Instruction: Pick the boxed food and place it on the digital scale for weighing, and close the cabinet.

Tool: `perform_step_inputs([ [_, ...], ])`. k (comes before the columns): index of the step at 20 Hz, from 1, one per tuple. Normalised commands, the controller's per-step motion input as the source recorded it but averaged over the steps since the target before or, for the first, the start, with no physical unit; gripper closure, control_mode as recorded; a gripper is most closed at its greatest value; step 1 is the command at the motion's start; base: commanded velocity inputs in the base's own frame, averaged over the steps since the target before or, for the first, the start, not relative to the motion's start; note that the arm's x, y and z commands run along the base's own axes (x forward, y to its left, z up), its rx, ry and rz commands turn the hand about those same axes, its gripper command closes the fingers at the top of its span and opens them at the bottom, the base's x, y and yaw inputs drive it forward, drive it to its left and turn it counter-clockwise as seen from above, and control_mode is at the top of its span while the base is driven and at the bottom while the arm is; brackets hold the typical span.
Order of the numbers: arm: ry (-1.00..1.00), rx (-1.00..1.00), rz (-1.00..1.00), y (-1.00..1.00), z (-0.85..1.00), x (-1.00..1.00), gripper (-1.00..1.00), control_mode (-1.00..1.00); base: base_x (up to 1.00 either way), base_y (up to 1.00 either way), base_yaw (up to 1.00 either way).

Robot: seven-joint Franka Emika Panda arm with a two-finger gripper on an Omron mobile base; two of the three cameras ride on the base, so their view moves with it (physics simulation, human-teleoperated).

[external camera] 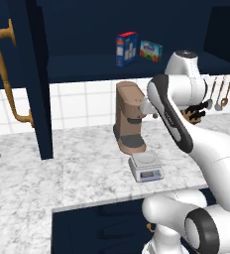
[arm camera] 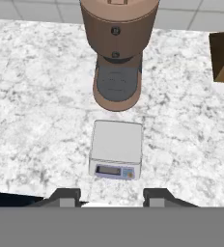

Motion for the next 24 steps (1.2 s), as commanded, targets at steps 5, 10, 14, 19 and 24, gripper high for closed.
perform_step_inputs([
  [5,-0.08,0.0,0.0,0.03,0.0,-0.36,-1.0,-1.0,0.0,0.0,0.0],
  [10,-0.08,0.0,-0.03,0.15,0.29,-0.19,-1.0,-1.0,0.0,0.0,0.0],
  [14,-0.13,0.0,-0.06,0.26,0.6,-0.1,-1.0,-1.0,0.0,0.0,0.0],
  [19,-0.15,0.0,-0.13,0.42,0.51,-0.01,-1.0,-1.0,0.0,0.0,0.0],
  [24,-0.18,0.0,-0.12,0.42,0.56,0.0,-1.0,-1.0,0.0,0.0,0.0],
])
